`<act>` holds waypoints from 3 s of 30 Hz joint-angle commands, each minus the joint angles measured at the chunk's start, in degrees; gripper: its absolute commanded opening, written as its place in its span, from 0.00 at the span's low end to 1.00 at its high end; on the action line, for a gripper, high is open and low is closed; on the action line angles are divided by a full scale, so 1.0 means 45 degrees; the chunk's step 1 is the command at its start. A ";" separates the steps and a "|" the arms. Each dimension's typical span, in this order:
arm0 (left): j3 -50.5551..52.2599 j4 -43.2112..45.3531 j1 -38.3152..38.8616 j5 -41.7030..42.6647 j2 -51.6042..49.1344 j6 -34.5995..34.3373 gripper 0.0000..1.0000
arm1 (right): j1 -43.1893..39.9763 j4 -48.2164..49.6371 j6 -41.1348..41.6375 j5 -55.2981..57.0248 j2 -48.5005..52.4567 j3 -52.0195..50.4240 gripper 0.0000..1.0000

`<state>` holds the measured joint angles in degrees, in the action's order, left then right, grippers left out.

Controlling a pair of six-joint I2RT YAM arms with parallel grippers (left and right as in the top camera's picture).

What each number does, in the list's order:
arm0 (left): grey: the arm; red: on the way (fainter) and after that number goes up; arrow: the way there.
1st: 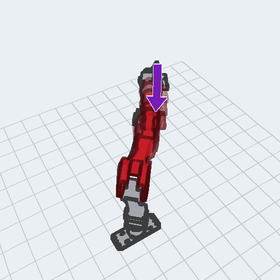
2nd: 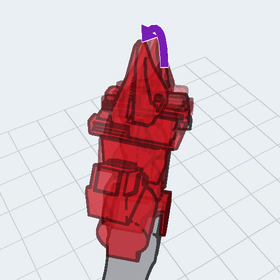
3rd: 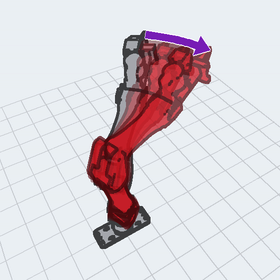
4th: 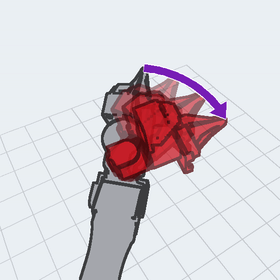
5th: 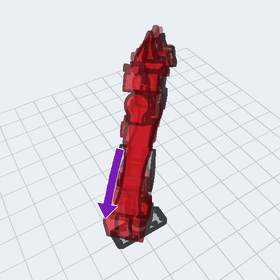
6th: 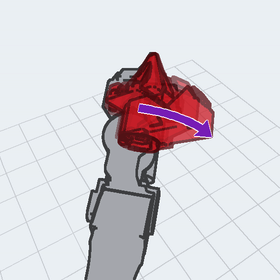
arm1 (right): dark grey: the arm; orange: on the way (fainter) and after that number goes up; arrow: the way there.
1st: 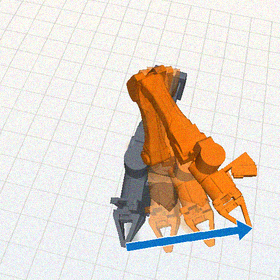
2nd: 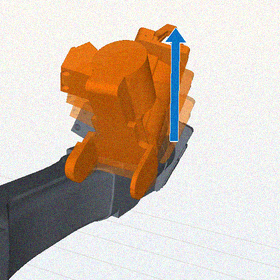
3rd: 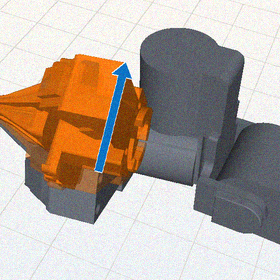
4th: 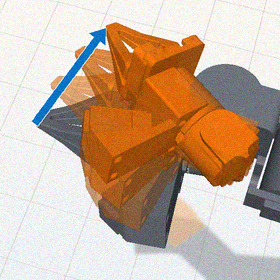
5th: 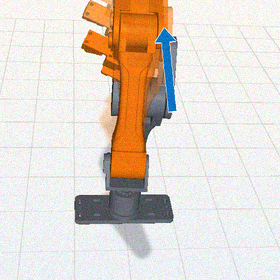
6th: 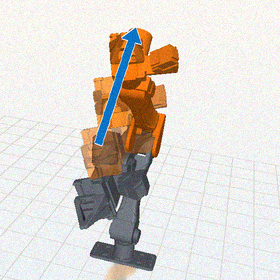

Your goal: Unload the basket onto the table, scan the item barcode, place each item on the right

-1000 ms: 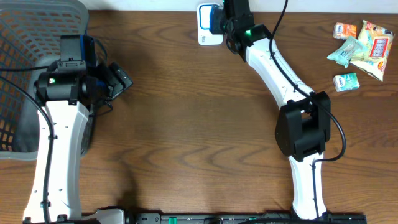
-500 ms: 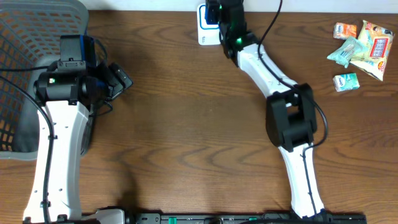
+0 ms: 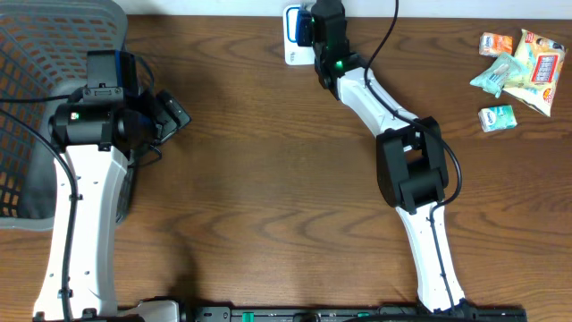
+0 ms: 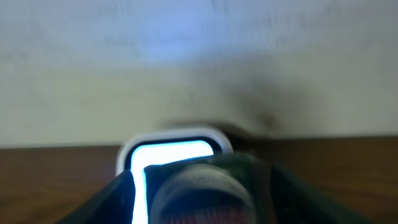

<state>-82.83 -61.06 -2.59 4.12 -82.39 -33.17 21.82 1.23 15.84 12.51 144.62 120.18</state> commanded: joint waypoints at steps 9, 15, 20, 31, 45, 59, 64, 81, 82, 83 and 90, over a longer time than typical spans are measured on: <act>0.0019 0.0005 -0.0063 -0.0165 -0.0005 -0.0015 0.98 | -0.2001 -0.4532 -0.0112 0.0204 -0.3536 0.0437 0.63; 0.0019 0.0005 -0.0063 -0.0165 -0.0010 -0.0015 0.98 | -0.3240 -0.8398 -0.0107 -0.1496 -0.4328 0.0437 0.75; 0.0019 0.0005 -0.0063 -0.0165 -0.0010 -0.0015 0.98 | -0.3283 -0.9714 -0.0219 -0.4818 -0.3949 0.0389 0.82; 0.0019 0.0005 -0.0063 -0.0165 -0.0005 -0.0015 0.98 | -0.1477 -0.8024 -0.1734 -0.2851 -0.1287 0.0364 0.99; 0.0019 0.0005 -0.0063 -0.0165 -0.0010 -0.0015 0.98 | -0.0685 -0.7184 -0.3060 -0.1224 0.0461 0.0359 0.97; 0.0019 0.0005 -0.0063 -0.0165 -0.0010 -0.0015 0.98 | -0.1438 -0.8850 -0.1948 -0.1239 0.0476 0.0364 0.63; 0.0019 0.0005 -0.0063 -0.0165 -0.0010 -0.0015 0.98 | -0.2035 -0.9583 -0.1904 -0.1175 0.0189 0.0364 0.56; 0.0019 0.0005 -0.0063 -0.0165 -0.0010 -0.0010 0.98 | -0.6853 -1.2332 -0.2637 0.1195 -0.1545 0.0364 0.55; 0.0019 0.0005 -0.0063 -0.0165 -0.0010 -0.0015 0.98 | -0.7072 -1.2405 -0.2637 0.1185 -0.1559 0.0364 0.57; 0.0019 0.0005 -0.0063 -0.0165 -0.0010 -0.0015 0.98 | -0.7252 -1.2473 -0.2633 0.1185 -0.1564 0.0364 0.63; 0.0019 0.0005 -0.0063 -0.0165 -0.0010 -0.0015 0.98 | -0.7616 -1.3168 -0.2579 0.1093 -0.2142 0.0369 0.99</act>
<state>-82.83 -61.06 -2.59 4.12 -82.39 -33.17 -13.65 -57.17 4.54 16.82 139.52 122.13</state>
